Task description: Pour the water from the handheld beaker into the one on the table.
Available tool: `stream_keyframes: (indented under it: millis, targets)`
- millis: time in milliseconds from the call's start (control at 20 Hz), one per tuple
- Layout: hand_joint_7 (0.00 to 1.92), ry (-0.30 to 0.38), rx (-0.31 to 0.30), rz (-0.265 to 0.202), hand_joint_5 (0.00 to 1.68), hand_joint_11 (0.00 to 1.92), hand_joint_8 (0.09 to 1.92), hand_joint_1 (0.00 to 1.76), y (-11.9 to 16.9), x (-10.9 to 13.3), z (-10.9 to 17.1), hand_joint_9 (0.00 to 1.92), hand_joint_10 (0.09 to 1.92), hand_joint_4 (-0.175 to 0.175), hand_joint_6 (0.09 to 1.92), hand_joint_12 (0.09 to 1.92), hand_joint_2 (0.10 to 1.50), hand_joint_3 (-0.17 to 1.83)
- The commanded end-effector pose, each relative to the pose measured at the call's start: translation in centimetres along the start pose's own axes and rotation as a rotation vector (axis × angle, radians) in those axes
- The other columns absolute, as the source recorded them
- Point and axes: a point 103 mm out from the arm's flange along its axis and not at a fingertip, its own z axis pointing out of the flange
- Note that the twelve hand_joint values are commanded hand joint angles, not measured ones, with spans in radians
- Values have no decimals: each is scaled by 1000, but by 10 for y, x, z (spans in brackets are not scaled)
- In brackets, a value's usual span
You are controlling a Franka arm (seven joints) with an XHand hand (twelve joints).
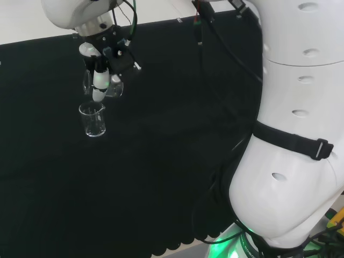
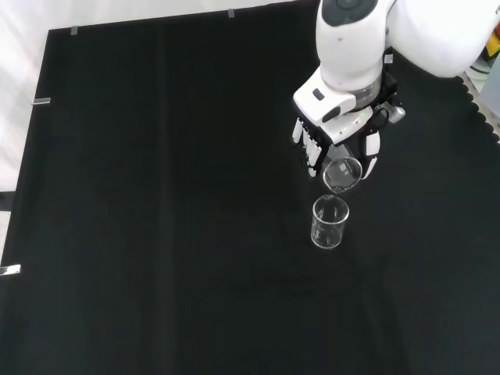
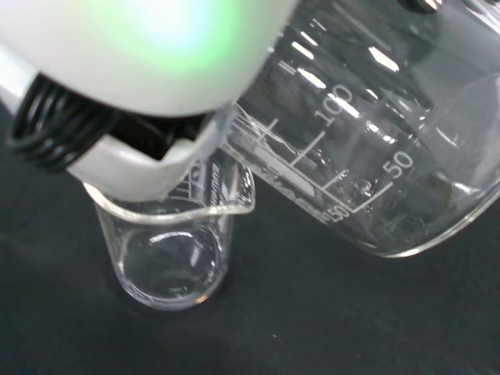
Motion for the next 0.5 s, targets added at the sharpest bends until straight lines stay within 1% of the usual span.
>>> stream_keyframes:
  millis: [50, 300, 500]
  targets:
    - [1594, 82, -35, -3, 1462, 1077, 87, 1326, -2, -8, -2, 1537, 87, -175, 233, 865, 652, 553]
    - [1593, 131, -44, -5, 1461, 1078, 87, 1326, -3, -12, 0, 1537, 87, -175, 234, 865, 653, 551]
    - [1593, 166, -63, -2, 1461, 1080, 87, 1326, -4, -19, 2, 1537, 87, -175, 234, 866, 654, 550]
